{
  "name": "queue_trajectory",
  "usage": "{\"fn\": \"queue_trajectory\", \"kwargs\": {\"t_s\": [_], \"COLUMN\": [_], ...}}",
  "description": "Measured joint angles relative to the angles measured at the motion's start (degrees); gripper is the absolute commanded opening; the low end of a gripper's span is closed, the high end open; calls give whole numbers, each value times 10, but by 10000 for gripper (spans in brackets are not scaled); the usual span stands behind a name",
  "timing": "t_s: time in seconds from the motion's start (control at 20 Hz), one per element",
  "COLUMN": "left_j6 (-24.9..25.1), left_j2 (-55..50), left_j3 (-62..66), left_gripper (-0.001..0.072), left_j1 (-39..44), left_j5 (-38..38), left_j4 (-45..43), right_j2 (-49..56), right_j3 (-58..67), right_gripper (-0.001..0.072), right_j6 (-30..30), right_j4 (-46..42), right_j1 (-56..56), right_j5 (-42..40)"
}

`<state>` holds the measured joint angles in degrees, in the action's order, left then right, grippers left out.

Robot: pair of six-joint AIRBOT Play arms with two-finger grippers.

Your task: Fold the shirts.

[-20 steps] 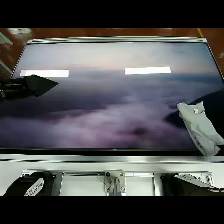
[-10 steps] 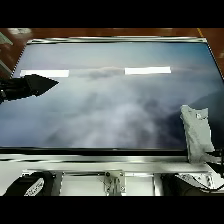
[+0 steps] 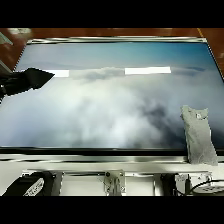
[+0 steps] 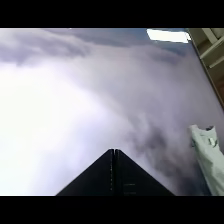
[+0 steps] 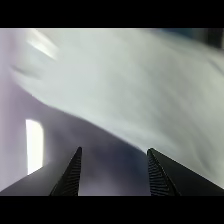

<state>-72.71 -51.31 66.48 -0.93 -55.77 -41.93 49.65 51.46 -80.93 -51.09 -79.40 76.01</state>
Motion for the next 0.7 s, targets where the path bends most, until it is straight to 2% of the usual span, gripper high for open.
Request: {"fn": "queue_trajectory", "kwargs": {"t_s": [0.1, 0.2, 0.25, 0.35, 0.4, 0.45, 0.5, 0.55, 0.7], "left_j6": [-12, -53, -74, -112, -129, -141, -152, -160, -180], "left_j2": [-14, -39, -57, -101, -128, -151, -174, -192, -223], "left_j3": [7, 20, 30, 55, 70, 82, 92, 98, 110], "left_gripper": [29, 29, 29, 34, 101, 332, 498, 525, 525], "left_j1": [16, 47, 68, 113, 136, 154, 168, 178, 193], "left_j5": [7, 8, 6, -25, -57, -89, -115, -137, -169], "left_j4": [-74, -178, -231, -327, -378, -417, -453, -478, -525], "right_j2": [-28, -43, -47, -46, -39, -26, -12, 6, 52], "right_j3": [56, 113, 134, 158, 165, 169, 172, 174, 177], "right_gripper": [539, 509, 509, 514, 515, 516, 516, 516, 515], "right_j6": [63, 108, 116, 90, 56, 13, -22, -52, -110], "right_j4": [114, 163, 155, 66, -1, -76, -138, -194, -291], "right_j1": [49, 136, 192, 319, 381, 445, 501, 555, 675], "right_j5": [-71, -126, -138, -129, -110, -80, -52, -23, 22]}}
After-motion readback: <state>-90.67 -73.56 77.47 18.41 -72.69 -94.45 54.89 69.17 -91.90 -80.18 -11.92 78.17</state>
